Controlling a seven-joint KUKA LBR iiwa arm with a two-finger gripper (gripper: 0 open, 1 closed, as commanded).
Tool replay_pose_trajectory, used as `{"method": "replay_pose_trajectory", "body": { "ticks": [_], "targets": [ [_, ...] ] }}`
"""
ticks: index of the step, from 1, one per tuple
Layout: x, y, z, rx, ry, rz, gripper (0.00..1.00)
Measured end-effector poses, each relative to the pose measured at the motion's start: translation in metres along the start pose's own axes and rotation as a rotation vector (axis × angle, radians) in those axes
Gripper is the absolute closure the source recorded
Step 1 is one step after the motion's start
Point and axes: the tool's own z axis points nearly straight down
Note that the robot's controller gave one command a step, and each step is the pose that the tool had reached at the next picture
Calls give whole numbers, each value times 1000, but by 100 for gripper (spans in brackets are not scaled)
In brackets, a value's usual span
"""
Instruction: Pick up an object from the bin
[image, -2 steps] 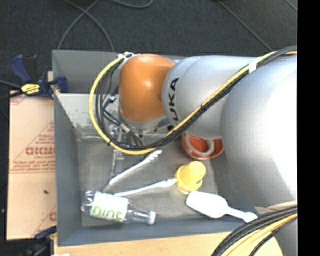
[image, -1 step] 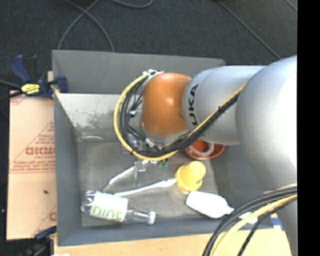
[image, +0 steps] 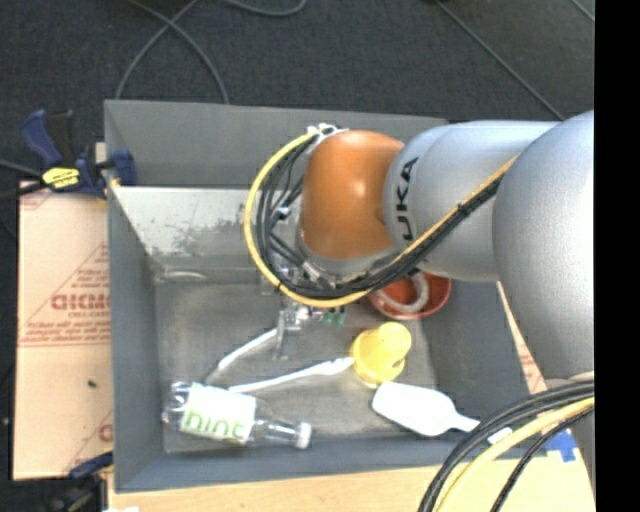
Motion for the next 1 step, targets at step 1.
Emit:
{"method": "replay_pose_trajectory", "body": {
  "ticks": [1],
  "targets": [
    [71,-11,61,0,10,-430,0]
  ]
}}
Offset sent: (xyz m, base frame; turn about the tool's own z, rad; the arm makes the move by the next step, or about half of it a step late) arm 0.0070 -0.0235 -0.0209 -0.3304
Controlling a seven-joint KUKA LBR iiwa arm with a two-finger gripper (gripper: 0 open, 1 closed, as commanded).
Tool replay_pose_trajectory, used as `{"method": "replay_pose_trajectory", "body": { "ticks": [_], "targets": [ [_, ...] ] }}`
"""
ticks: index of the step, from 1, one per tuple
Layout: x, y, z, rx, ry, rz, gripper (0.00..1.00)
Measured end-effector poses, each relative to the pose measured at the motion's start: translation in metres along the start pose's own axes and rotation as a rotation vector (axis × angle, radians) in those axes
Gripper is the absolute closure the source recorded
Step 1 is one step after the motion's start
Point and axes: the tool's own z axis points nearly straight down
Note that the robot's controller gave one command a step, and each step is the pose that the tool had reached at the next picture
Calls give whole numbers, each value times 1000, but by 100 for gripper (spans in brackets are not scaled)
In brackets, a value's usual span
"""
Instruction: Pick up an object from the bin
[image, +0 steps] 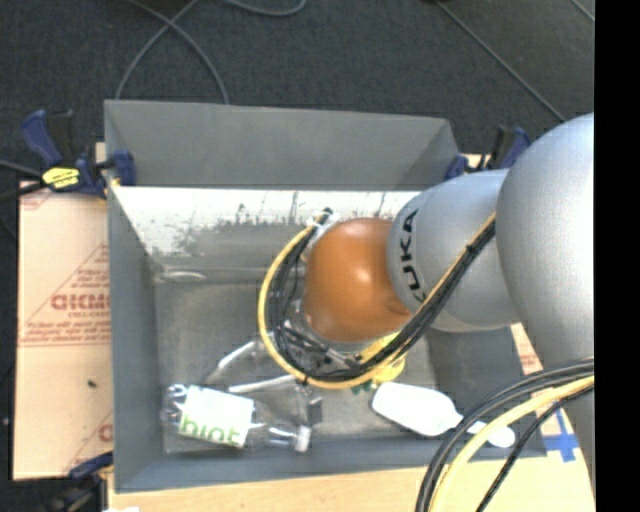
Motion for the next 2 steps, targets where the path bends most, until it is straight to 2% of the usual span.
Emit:
{"method": "replay_pose_trajectory", "body": {
  "ticks": [1,2],
  "targets": [
    [-69,-47,-44,5,-19,101,0],
    [-40,16,7,-3,3,179,0]
  ]
}}
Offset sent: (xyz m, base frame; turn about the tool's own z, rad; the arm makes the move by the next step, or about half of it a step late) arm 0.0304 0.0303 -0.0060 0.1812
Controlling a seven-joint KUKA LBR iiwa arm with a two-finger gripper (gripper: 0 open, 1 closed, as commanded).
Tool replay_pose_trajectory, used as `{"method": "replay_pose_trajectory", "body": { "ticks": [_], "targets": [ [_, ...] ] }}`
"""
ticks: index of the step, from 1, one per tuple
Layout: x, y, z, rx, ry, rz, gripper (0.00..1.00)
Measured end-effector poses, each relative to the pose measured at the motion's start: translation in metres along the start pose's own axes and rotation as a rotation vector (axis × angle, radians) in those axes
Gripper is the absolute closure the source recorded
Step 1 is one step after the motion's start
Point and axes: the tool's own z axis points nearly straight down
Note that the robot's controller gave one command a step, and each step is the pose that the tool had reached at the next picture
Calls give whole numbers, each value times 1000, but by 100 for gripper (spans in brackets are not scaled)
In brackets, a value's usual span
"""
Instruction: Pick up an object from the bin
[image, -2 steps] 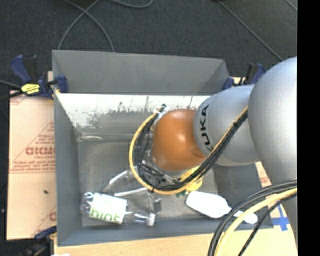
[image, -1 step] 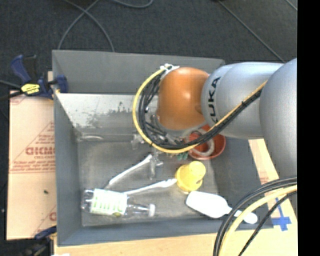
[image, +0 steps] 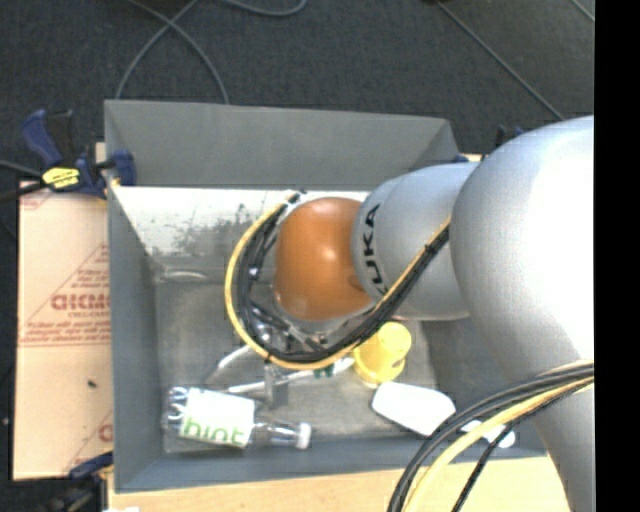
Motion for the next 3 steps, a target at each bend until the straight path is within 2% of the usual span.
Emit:
{"method": "replay_pose_trajectory", "body": {
  "ticks": [1,2,3],
  "targets": [
    [3,-65,-6,13,-23,-296,0],
    [22,-30,5,0,-2,-6,0],
    [11,-67,3,9,-27,-202,100]
  ]
}}
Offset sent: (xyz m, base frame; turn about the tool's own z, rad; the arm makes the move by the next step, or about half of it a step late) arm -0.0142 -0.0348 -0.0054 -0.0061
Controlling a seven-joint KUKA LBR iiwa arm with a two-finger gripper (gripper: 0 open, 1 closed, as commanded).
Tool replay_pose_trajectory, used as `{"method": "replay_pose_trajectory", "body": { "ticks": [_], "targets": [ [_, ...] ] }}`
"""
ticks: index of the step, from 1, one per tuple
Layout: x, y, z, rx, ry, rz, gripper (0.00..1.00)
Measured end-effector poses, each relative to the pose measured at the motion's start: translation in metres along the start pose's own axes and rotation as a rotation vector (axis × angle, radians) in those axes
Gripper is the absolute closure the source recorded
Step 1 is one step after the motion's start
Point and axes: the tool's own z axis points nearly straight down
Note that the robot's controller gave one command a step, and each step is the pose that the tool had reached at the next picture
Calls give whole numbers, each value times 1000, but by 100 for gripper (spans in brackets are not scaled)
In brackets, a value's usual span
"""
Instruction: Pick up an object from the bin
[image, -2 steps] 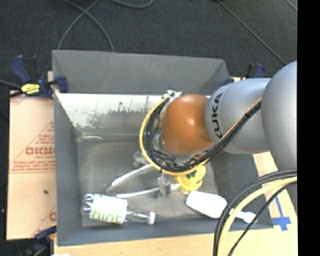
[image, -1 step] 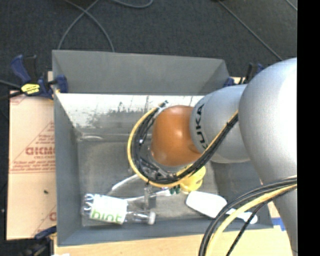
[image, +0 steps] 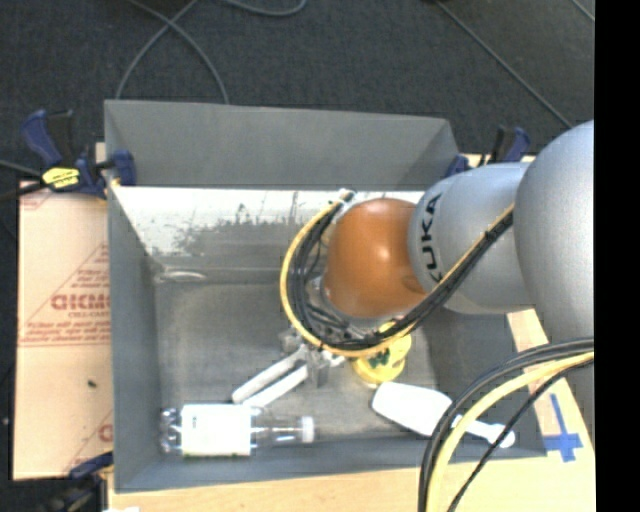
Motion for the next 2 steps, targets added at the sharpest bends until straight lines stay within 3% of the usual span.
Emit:
{"method": "replay_pose_trajectory", "body": {
  "ticks": [1,2],
  "targets": [
    [0,0,0,0,0,1,100],
    [-31,9,-111,0,1,-16,100]
  ]
}}
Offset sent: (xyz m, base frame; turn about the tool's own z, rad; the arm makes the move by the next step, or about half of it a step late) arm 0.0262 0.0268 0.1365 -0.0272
